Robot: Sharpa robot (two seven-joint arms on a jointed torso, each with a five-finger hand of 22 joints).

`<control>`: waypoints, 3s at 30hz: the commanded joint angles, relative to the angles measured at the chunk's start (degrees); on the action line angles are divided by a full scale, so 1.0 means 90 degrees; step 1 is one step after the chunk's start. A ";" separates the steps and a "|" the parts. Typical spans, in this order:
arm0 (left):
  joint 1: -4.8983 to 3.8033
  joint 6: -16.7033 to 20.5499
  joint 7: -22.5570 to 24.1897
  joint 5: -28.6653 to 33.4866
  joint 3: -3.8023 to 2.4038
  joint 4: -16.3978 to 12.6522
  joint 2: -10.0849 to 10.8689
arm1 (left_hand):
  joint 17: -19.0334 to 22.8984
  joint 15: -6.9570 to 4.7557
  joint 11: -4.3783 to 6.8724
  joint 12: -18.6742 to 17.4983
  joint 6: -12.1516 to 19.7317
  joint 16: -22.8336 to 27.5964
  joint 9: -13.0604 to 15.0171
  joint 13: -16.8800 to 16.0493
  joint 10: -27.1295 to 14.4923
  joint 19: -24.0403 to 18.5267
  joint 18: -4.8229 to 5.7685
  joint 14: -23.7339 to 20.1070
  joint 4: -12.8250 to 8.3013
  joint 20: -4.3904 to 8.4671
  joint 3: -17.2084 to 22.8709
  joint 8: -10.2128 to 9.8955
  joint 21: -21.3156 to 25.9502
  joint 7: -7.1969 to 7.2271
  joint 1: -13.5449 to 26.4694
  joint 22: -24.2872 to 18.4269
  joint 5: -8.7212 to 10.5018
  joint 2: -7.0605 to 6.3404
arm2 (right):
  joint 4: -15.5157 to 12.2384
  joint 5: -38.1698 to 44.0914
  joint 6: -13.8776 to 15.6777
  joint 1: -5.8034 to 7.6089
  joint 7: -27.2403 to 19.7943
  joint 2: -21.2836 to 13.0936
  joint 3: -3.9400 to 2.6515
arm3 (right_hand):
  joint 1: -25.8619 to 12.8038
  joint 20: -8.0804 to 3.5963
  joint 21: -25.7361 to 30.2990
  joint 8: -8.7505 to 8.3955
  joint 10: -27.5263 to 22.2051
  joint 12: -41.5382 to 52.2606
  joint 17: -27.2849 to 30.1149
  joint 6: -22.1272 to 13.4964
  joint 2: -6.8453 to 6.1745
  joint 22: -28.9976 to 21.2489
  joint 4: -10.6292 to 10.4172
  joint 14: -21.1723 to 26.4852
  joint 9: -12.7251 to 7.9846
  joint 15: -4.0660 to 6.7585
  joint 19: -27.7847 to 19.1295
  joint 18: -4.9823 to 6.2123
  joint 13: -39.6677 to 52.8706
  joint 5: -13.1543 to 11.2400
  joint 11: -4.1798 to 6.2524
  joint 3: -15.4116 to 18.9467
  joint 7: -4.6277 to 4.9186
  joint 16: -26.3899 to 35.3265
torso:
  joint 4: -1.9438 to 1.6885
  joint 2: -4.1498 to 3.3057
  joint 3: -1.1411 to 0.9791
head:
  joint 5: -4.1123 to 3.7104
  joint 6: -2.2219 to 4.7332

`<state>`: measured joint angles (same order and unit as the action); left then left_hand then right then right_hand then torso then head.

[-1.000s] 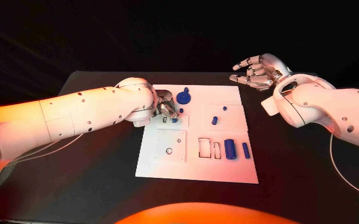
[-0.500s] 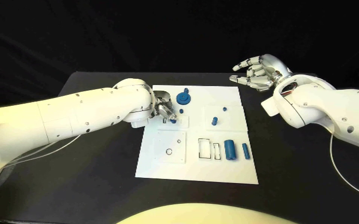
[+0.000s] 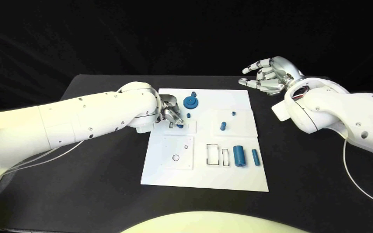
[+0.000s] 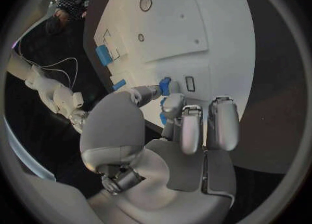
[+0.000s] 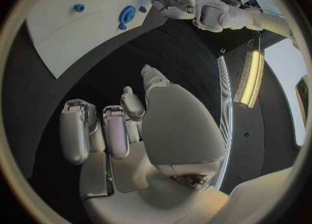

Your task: Assemble the parts on the task board

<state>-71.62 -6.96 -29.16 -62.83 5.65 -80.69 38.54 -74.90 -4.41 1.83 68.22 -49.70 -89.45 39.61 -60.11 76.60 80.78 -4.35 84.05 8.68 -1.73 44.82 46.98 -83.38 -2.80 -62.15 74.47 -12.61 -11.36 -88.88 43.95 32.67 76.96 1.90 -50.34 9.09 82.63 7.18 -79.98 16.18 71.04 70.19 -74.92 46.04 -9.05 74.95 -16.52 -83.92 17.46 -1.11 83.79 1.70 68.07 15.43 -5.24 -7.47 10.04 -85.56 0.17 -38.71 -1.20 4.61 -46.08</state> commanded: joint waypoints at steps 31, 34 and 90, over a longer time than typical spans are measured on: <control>0.0032 -0.0178 -0.0031 0.0043 0.0024 0.0079 -0.0062 | -0.1677 -0.0093 0.0071 0.0247 -0.0307 -0.0062 -0.0038 -0.0292 0.0312 0.0106 0.0126 0.0661 -0.0575 0.0049 0.0166 -0.0036 -0.0039 0.0160 0.0315 0.0070 -0.0265 0.0063 | 0.0001 0.0038 -0.0030 -0.0005 -0.0061 -0.0007 -0.0002 | -0.0057 -0.0044 0.0025 0.0020 0.0008 -0.0008 -0.0752 -0.0037 -0.0004 0.1198 -0.0002 -0.0442 -0.0008 0.0042 0.0092 0.0075 -0.0005 0.0031 0.0020 -0.0028 -0.0008 0.0029 | 0.0003 0.0000 -0.0008 | -0.0004 -0.0028; 0.0032 -0.0179 -0.0031 0.0047 0.0024 0.0089 -0.0068 | -0.1677 -0.0103 0.0083 0.0252 -0.0342 -0.0062 -0.0045 -0.0304 0.0312 0.0108 0.0126 0.0661 -0.0485 0.0060 -0.0018 -0.0047 -0.0035 0.0175 0.0380 0.0069 -0.0238 0.0053 | 0.0001 0.0038 -0.0029 -0.0005 -0.0062 -0.0008 -0.0002 | -0.0057 -0.0044 0.0025 0.0020 0.0008 -0.0008 -0.0752 -0.0037 -0.0004 0.1198 -0.0002 -0.0442 -0.0008 0.0042 0.0092 0.0075 -0.0005 0.0031 0.0020 -0.0028 -0.0008 0.0029 | 0.0003 0.0000 -0.0007 | -0.0007 -0.0021; 0.0021 0.0556 0.0036 0.0615 -0.0350 -0.0192 0.0235 | -0.1438 -0.0038 -0.0038 -0.0462 -0.0074 0.0088 -0.0142 0.0496 -0.0255 -0.0054 0.0063 0.0586 0.0893 0.0023 -0.2905 -0.0421 0.0170 0.0032 0.0602 -0.0224 0.0902 0.0162 | -0.0001 0.0020 0.0007 -0.0005 -0.0075 -0.0053 -0.0002 | -0.0124 -0.0046 0.0147 0.0030 -0.0016 -0.0033 -0.0632 -0.0051 -0.0018 0.1149 -0.0012 -0.0411 -0.0018 0.0042 0.0033 0.0102 -0.0041 0.0020 0.0018 -0.0029 -0.0006 0.0101 | -0.0008 0.0003 -0.0012 | -0.0009 0.0057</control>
<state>-71.33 -4.65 -29.31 -60.35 2.79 -82.06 40.43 -74.92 -5.21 1.71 64.94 -51.05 -88.85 38.46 -56.75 75.02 80.62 -4.35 84.04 16.67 -1.44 19.09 43.59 -82.11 -2.26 -56.29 72.87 -4.18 -9.85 -88.86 43.92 32.74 76.94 1.86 -50.78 9.09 82.11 6.98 -78.85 16.18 71.04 70.19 -74.93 46.03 -9.12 74.94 -16.52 -83.92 17.36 -1.11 84.00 1.70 67.77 15.43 -5.24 -7.46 10.04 -84.90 0.18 -38.77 -1.26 4.42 -45.58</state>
